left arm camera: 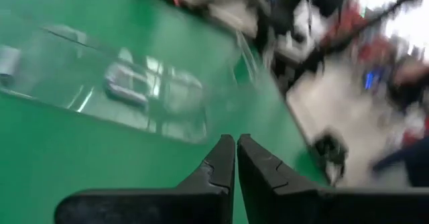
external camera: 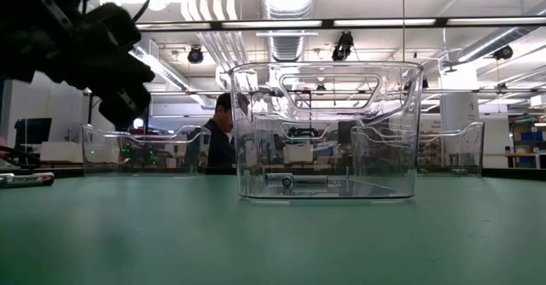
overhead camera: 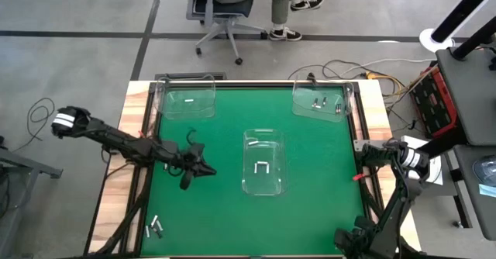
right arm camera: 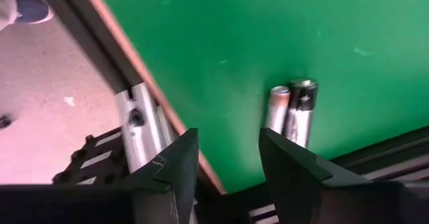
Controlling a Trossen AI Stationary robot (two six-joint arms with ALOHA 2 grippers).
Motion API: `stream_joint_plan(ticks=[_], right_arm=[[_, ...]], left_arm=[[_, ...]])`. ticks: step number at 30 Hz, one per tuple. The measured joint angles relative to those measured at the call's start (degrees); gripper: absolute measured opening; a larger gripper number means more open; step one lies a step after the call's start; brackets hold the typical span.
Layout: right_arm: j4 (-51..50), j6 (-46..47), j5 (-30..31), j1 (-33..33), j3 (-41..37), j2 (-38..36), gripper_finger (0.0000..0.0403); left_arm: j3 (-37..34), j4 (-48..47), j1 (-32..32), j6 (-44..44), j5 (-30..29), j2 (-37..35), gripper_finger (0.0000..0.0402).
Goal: Sort batteries
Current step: Put the white battery into the bottom transparent bin
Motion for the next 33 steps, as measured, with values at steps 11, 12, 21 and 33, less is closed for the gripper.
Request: stream_joint_plan(ticks=[11,12,21,33], right_arm=[[1.83,-0.46,0.02,0.57,-2.48,-1.48,0.0147],[1.79,-0.55,0.00,0.77,-2.68,-1.48,0.0148],[4.40,-1.11,0.00,1.45,-5.05,-1.48,0.0135],[5.81,0.41,-1.05,0.97,-7.67,-2.05,0.0122]], left_arm=[[21.70,-41.65,-10.09,5.68,-2.69,10.35,0.0000],[22.46,-42.20,-11.01,5.73,-4.11,11.21,0.0000],[26.15,-42.69,-17.56,1.04,-15.49,17.00,0.0000],[32.10,-42.56,-19.10,0.02,-15.58,27.04,0.0000]])
